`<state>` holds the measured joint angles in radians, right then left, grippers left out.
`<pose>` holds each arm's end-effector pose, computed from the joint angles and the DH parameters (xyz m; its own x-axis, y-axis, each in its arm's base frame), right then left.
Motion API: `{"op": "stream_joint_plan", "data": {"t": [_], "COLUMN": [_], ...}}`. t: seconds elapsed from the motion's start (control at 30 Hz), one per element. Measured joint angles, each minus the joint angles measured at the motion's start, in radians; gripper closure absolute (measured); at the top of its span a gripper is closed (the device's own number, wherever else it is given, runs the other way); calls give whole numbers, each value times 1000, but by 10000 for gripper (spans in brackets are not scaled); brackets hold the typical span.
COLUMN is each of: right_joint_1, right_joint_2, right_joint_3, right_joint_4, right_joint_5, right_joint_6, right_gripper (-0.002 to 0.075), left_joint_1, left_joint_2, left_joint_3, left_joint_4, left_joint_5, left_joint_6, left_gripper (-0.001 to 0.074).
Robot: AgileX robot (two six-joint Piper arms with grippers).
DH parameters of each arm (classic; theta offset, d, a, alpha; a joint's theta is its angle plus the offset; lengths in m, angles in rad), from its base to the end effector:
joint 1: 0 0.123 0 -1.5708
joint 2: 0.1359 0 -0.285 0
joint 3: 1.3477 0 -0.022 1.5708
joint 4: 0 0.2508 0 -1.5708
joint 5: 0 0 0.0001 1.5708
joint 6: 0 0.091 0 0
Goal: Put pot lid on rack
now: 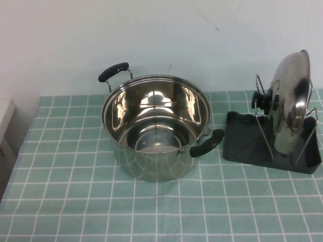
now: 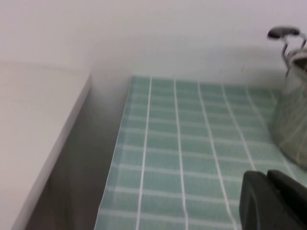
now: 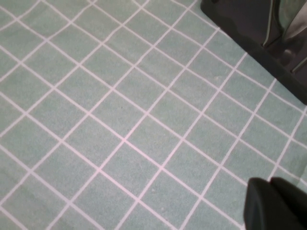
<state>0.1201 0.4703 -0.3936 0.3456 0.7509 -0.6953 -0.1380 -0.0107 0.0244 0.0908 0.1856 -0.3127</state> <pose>0.0803 0.0309 0.2522 -0.4629 -0.4714 -0.7506 -0.5376 0.8226 -0.1851 0.0558 -0.0062 0.1887 -0.1342 -0.2051 -0.9695 0.0937 0.9713 -0.2184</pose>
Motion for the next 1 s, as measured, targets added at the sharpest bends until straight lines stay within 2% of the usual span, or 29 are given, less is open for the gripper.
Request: {"op": "stream_joint_plan", "data": {"t": [0.13,1.0], "right_joint_1": [0,9], "right_joint_2": [0,-2], "right_joint_3": [0,0], "right_joint_4": [4,7], "right_joint_5": [1,1], "right_joint_6": [0,0], "right_gripper": [725,725], "left_joint_1": [11,13], "left_joint_2": [0,-1], "left_joint_3": [3,1], "left_joint_4": [-12,-17], "left_joint_5": [128,143], "left_joint_6": [2,47], "left_gripper": [737,737]}}
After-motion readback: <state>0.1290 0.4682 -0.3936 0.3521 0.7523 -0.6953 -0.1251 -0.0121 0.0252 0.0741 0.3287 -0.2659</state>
